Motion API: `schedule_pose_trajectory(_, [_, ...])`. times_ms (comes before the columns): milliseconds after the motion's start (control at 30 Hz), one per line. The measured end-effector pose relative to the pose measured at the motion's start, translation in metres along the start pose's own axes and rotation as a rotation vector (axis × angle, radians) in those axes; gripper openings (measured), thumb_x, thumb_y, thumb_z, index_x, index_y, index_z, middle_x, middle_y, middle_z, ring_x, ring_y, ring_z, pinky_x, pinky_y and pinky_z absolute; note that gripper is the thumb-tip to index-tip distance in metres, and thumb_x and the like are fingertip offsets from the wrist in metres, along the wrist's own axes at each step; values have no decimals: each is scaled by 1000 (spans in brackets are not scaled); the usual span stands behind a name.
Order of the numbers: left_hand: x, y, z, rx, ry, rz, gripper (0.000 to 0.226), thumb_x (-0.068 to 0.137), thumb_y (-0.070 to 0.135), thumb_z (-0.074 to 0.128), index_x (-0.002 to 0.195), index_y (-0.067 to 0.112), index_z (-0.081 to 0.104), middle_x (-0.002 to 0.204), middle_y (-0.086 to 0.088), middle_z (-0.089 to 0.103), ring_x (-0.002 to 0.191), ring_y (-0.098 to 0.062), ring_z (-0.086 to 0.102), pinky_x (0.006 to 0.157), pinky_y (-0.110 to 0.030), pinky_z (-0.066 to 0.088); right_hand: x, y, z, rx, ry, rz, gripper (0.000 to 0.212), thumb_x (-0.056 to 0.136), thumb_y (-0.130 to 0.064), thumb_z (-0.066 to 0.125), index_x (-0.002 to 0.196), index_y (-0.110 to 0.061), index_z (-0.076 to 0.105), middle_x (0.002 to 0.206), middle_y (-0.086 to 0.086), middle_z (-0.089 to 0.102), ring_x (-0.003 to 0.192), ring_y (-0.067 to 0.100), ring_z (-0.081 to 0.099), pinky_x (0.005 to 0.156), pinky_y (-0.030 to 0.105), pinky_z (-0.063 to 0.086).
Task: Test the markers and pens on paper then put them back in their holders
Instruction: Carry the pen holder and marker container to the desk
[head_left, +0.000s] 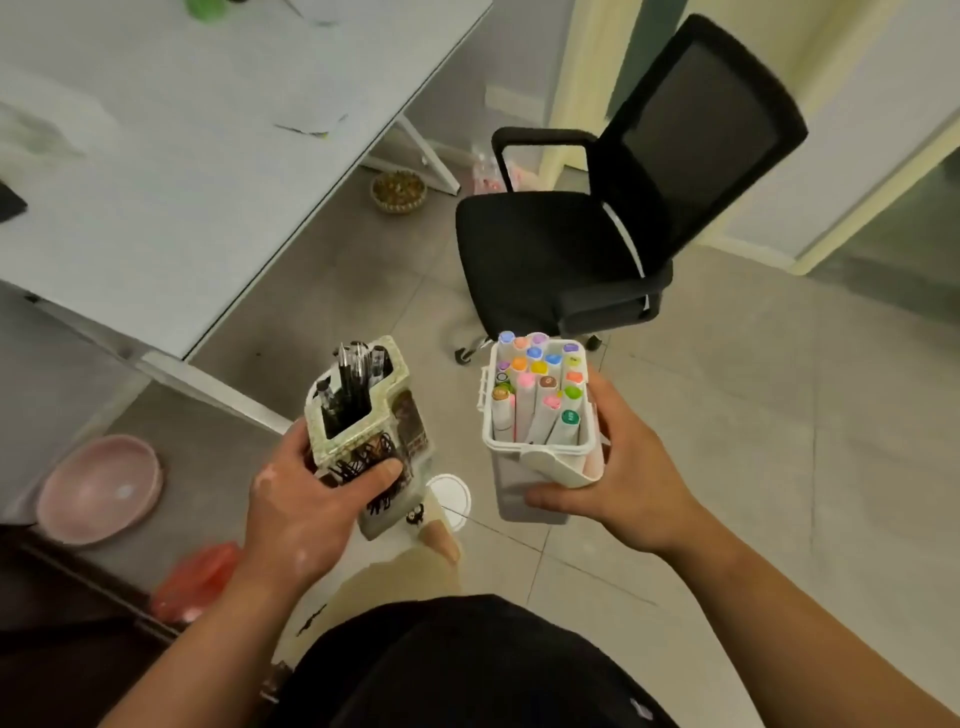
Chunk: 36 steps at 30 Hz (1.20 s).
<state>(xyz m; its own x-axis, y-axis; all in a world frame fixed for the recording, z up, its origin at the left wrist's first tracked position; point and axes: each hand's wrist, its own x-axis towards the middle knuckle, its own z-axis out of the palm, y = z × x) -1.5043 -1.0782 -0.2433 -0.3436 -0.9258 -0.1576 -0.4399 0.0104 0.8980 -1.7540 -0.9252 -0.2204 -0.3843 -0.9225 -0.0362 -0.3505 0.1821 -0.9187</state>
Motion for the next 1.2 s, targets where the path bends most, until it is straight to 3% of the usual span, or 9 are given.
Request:
schedule_pose_trajectory(133, [104, 4, 14, -26, 68, 8, 60, 60, 39, 91, 106, 57, 57, 96, 32, 68, 84, 12, 65, 66, -13, 48, 110, 14, -9, -35, -10, -9, 106, 65, -64, 86, 152, -48, 27, 139, -30, 53, 126, -6, 55, 85, 4, 48])
schedule_pose_trajectory(300, [238, 21, 8, -27, 84, -28, 65, 63, 30, 92, 120, 38, 61, 97, 15, 73, 86, 12, 66, 61, -2, 46, 240, 22, -17, -50, -29, 24, 110, 63, -57, 90, 151, -53, 24, 140, -34, 50, 128, -9, 50, 84, 2, 47])
schedule_pose_trajectory(467, [335, 47, -13, -24, 163, -47, 62, 64, 31, 92, 117, 40, 61, 97, 18, 72, 83, 15, 64, 69, -14, 47, 359, 19, -23, -42, -92, 33, 113, 62, -50, 93, 152, -52, 24, 142, -29, 52, 130, -6, 51, 88, 7, 50])
schedule_pose_trajectory(667, [436, 51, -21, -40, 309, -117, 56, 65, 29, 92, 110, 43, 61, 96, 31, 69, 84, 13, 65, 61, -7, 48, 523, 26, -14, 1, -212, -9, 114, 61, -40, 97, 152, -48, 29, 143, -22, 55, 130, 2, 55, 100, 40, 56])
schedule_pose_trajectory(800, [508, 52, -23, -91, 429, -181, 60, 64, 26, 93, 110, 47, 60, 97, 30, 70, 86, 10, 67, 62, -2, 48, 647, 26, 7, -2, -348, -70, 111, 58, -44, 97, 149, -49, 34, 138, -25, 58, 124, -4, 58, 93, 17, 55])
schedule_pose_trajectory(900, [555, 58, -20, -132, 529, -260, 64, 63, 22, 93, 114, 45, 61, 99, 27, 71, 88, 8, 68, 63, -2, 49, 733, 17, 24, 5, -459, -74, 111, 56, -44, 96, 148, -46, 35, 136, -23, 60, 122, -2, 60, 90, 26, 59])
schedule_pose_trajectory(1100, [610, 76, -16, -180, 687, -352, 63, 64, 19, 93, 117, 37, 63, 101, 24, 72, 90, 6, 68, 67, -5, 51, 858, 4, 43, -30, -578, -142, 119, 51, -48, 95, 151, -45, 31, 136, -29, 58, 121, -7, 58, 92, 26, 52])
schedule_pose_trajectory(1200, [628, 78, -15, -203, 733, -373, 64, 64, 21, 93, 117, 38, 63, 101, 20, 73, 89, 3, 69, 66, -9, 53, 901, 1, 53, -61, -602, -170, 120, 51, -48, 95, 152, -45, 31, 139, -27, 56, 124, -5, 57, 96, 33, 54])
